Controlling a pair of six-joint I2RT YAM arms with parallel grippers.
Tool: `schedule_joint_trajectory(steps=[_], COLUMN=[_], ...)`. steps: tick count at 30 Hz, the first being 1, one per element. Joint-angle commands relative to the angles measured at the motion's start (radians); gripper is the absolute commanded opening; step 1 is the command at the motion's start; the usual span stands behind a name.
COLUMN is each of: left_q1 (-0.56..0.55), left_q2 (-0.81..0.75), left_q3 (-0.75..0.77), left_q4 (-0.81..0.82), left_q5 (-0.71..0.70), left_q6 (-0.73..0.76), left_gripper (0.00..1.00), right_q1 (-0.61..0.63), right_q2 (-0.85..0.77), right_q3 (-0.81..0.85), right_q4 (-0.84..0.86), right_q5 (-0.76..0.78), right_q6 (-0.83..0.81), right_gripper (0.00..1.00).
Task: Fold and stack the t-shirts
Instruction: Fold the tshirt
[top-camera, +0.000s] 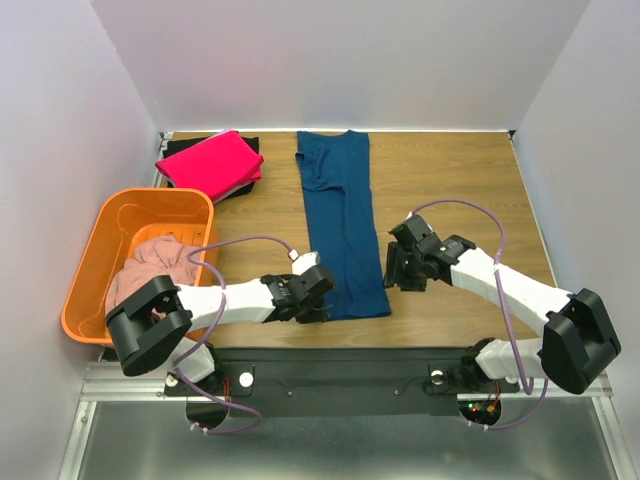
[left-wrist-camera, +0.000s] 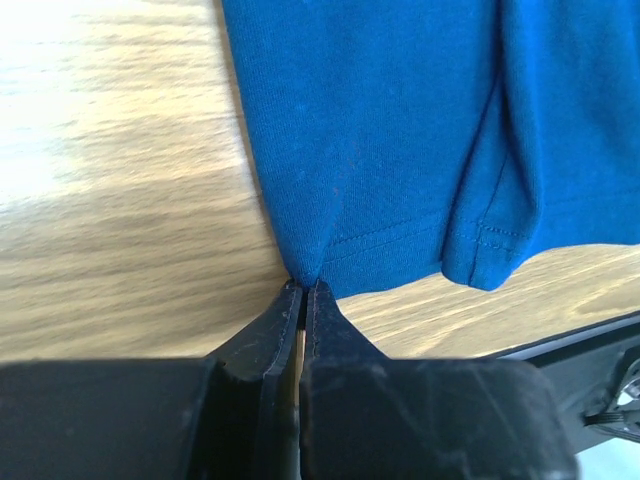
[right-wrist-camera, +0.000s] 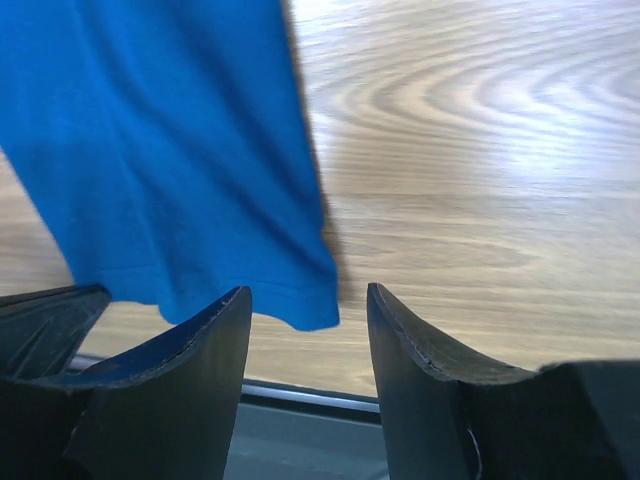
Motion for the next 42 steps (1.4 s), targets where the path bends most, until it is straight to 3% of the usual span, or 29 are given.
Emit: schedule_joint_trajectory(steps=[1,5,14,35,42], left_q1=[-0.011,-0.010,-0.010,-0.010,-0.008], left_q2=[-0.054,-0.095,-0.218,-0.145,-0.132], left_q3=[0.024,0.031,-0.022,-0.104,-0.130], left_q4=[-0.106,-0.130,-0.113,0.007,0.030], left_q5=[-0.022,-0.040,-0.054,0.001,0.008], left_q6=[0.019,0.004,-0.047,-0.047,-0.057], left_gripper=[0.20,0.41,0.51,0.51,0.44], right_q1=[-0.005,-0.002,0.015,0.066,0.072], right_q2=[0.008,0.025,0.043,0.092,0.100], right_q3=[0.005,-0.030,-0.085,-0.176,-0.179], right_q4=[0.062,0.095,0.135,0.223,0.230], right_q5=[-0.082,-0.117,-0.151,-0.208,-0.212], right_q6=[0.006,0.018,0.045,0.099,0.099], right_gripper=[0.56,0.56,0.54,0.50,0.44])
